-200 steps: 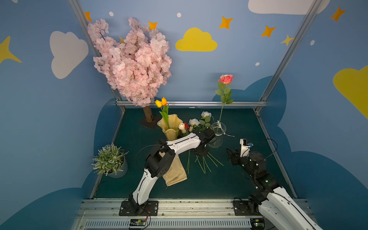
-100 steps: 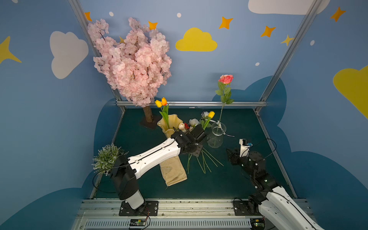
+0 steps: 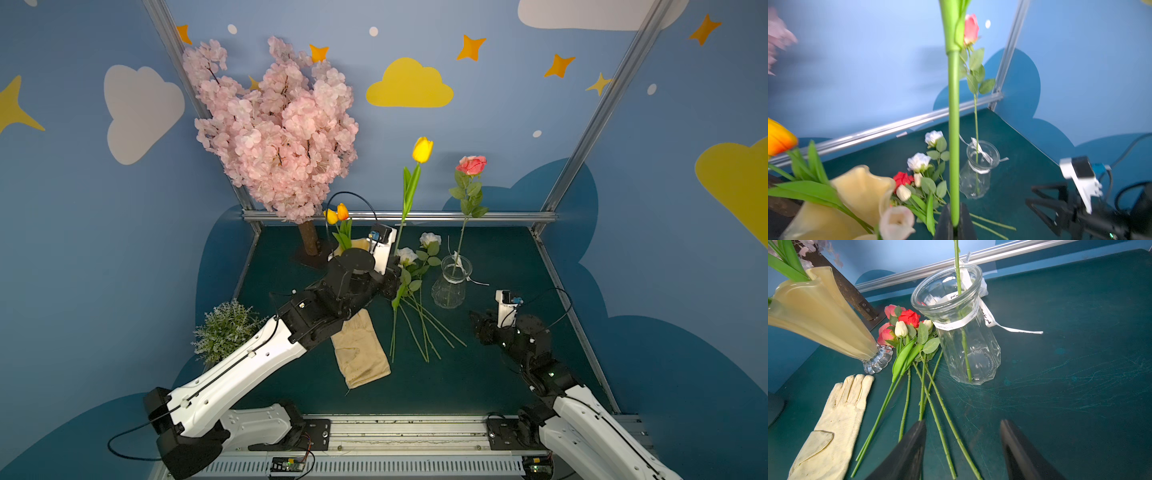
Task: Arrange the flowers in different vases according to their variety
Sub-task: Insert the flower into the vase.
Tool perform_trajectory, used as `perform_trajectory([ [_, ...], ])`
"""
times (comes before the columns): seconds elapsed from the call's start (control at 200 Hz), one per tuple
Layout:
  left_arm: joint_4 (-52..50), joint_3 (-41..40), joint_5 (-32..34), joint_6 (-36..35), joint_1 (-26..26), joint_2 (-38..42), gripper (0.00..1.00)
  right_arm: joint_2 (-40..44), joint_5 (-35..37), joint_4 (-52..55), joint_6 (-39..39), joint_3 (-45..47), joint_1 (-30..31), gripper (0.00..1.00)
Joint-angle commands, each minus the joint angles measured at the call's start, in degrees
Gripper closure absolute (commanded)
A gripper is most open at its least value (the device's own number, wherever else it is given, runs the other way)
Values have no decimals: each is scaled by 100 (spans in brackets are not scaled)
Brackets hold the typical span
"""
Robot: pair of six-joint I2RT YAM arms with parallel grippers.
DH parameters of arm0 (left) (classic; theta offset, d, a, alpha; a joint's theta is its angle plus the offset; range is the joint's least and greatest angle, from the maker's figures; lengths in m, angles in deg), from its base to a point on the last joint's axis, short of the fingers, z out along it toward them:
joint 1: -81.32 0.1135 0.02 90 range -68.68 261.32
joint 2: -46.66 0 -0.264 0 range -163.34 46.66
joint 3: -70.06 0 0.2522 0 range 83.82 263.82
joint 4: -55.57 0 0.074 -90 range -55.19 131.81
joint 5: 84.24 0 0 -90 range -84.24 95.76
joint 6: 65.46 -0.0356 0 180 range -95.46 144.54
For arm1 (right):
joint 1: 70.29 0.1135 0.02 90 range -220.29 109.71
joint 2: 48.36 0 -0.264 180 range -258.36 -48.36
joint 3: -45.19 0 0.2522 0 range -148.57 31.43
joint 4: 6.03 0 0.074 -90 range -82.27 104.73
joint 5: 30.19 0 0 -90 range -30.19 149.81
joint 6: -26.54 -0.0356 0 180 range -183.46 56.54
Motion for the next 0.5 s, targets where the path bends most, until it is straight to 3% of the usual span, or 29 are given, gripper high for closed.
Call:
perform_trajectory([
  [0.0,1003,-178,-42,-359,481,-15,97,-57,-96,-202,-42,41,-20,39],
  [0.275,2204,-526,-338,-323,1578,-275,97,-198,-178,-254,-38,41,-19,39],
  [0.496,3334,-1217,-182,-177,1925,-720,97,-312,-268,-321,-30,30,-19,39],
])
